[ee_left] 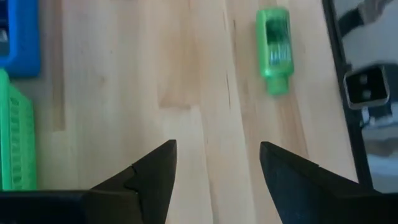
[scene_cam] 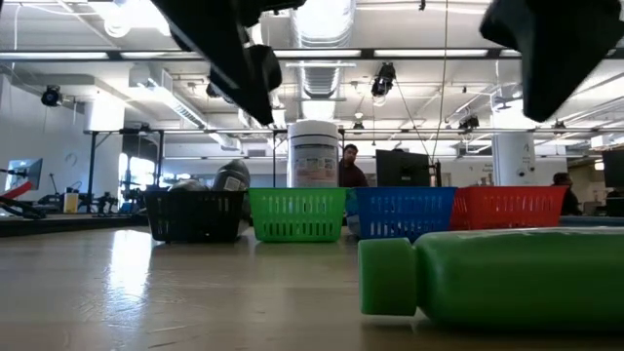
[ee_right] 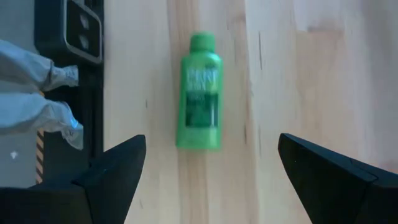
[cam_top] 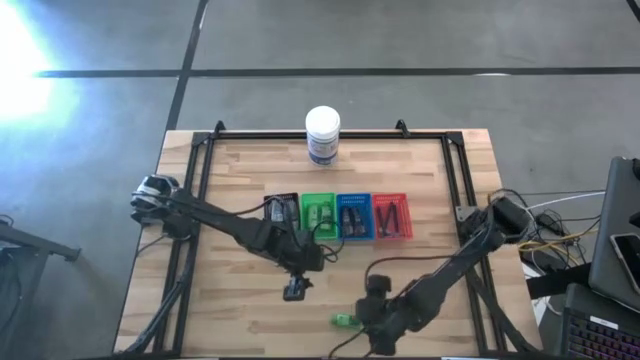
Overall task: Pick & Place Travel size toiletries
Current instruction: Put the green shampoo into the green bin, then return to Home Position
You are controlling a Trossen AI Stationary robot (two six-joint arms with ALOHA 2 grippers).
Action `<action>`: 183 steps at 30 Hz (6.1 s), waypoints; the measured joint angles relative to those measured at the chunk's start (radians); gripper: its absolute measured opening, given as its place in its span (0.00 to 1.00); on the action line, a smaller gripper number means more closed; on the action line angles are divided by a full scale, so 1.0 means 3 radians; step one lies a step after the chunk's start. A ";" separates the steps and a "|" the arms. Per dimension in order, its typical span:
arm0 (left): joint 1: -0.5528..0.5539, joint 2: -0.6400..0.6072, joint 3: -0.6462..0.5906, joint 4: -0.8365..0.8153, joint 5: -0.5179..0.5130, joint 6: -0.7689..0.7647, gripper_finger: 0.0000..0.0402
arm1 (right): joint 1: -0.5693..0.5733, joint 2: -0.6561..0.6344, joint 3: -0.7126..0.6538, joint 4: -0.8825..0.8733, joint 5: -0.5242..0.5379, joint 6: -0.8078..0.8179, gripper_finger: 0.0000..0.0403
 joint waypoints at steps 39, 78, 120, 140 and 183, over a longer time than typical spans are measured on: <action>-0.0272 -0.1445 -0.0883 -0.0595 -0.0623 -0.0040 0.58 | -0.0459 0.0586 0.0628 -0.0286 -0.0008 0.0401 0.32; -0.0272 -0.3035 -0.1980 0.0013 -0.0764 -0.1108 0.58 | -0.1892 -0.0276 0.0663 -0.0292 0.0105 0.0260 0.78; 0.0295 -0.5644 -0.4038 0.1378 -0.1314 -0.1190 0.58 | -0.1778 -0.4663 -0.4056 0.3827 -0.0827 -0.0849 0.90; 0.0325 -0.5667 -0.4142 0.1439 -0.1262 -0.1179 0.58 | -0.1777 -0.5211 -0.4651 0.3330 -0.0623 -0.0802 0.90; 0.1190 -0.5684 -0.4325 0.1851 -0.0223 0.1044 0.58 | -0.1778 -0.5152 -0.4650 0.3215 -0.0626 -0.0802 0.90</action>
